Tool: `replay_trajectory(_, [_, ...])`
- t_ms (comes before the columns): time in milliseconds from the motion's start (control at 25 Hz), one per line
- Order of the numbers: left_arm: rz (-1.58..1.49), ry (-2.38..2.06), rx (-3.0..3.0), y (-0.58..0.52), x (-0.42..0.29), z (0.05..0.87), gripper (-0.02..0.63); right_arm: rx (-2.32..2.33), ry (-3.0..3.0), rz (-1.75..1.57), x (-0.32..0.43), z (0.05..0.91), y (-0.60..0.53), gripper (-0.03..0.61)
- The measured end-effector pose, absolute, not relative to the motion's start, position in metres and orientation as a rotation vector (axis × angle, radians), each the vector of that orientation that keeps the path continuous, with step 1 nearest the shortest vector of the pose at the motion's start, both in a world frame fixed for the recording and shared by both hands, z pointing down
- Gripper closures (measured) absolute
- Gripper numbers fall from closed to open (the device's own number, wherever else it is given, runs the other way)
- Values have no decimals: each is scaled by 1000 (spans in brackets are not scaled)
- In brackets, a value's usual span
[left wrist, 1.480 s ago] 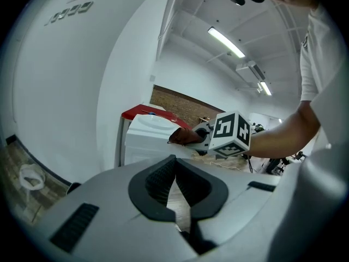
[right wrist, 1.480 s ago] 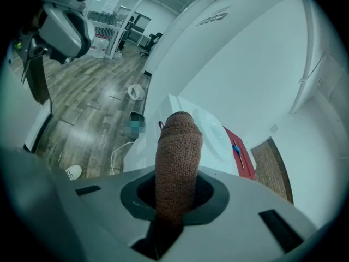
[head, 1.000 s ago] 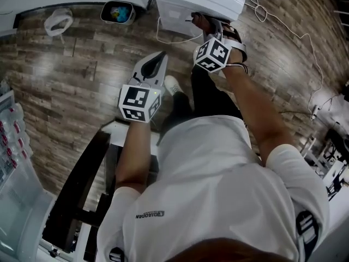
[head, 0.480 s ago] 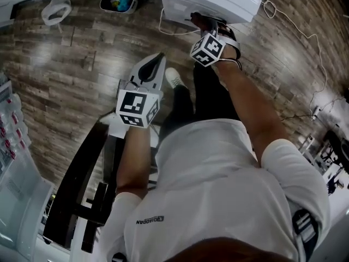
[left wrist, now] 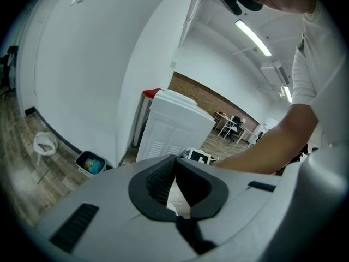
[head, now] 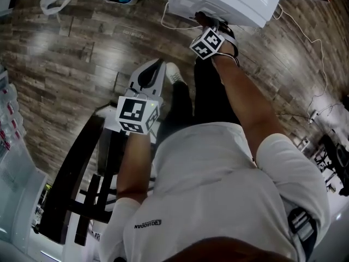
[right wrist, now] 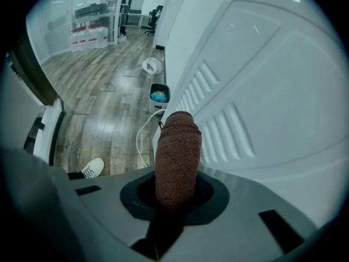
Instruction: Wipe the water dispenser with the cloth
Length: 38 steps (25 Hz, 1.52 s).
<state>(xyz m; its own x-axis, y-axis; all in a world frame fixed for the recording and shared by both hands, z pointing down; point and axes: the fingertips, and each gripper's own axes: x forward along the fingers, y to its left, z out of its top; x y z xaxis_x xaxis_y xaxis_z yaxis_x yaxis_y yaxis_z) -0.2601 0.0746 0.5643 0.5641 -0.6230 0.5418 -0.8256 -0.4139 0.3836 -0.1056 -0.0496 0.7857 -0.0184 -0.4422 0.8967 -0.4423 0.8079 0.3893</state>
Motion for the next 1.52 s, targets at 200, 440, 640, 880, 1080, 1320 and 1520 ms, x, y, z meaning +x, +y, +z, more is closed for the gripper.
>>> replay_trajectory(200, [442, -1182, 2117, 87, -275, 578, 621, 662, -1628, 37, -113, 813, -47, 515])
replay_trajectory(440, [461, -1210, 2099, 91, -281, 580, 621, 624, -1606, 64, -108, 838, -49, 515])
replay_trajectory(640, [439, -1244, 2086, 97, -290, 576, 621, 612, -1604, 72, -107, 834, -45, 515])
replay_trajectory(880, [411, -1255, 2130, 97, -290, 558, 621, 642, -1699, 106, -114, 793, -43, 515])
replay_trajectory(1080, [389, -1276, 2168, 90, -294, 536, 621, 665, -1818, 103, -124, 719, -30, 515])
replay_trajectory(1320, [364, -1281, 2250, 85, -288, 499, 621, 768, -1965, 74, -131, 602, -24, 515])
replay_trajectory(1520, [328, -1344, 2277, 72, -300, 474, 621, 852, -2029, -16, -139, 521, -39, 515])
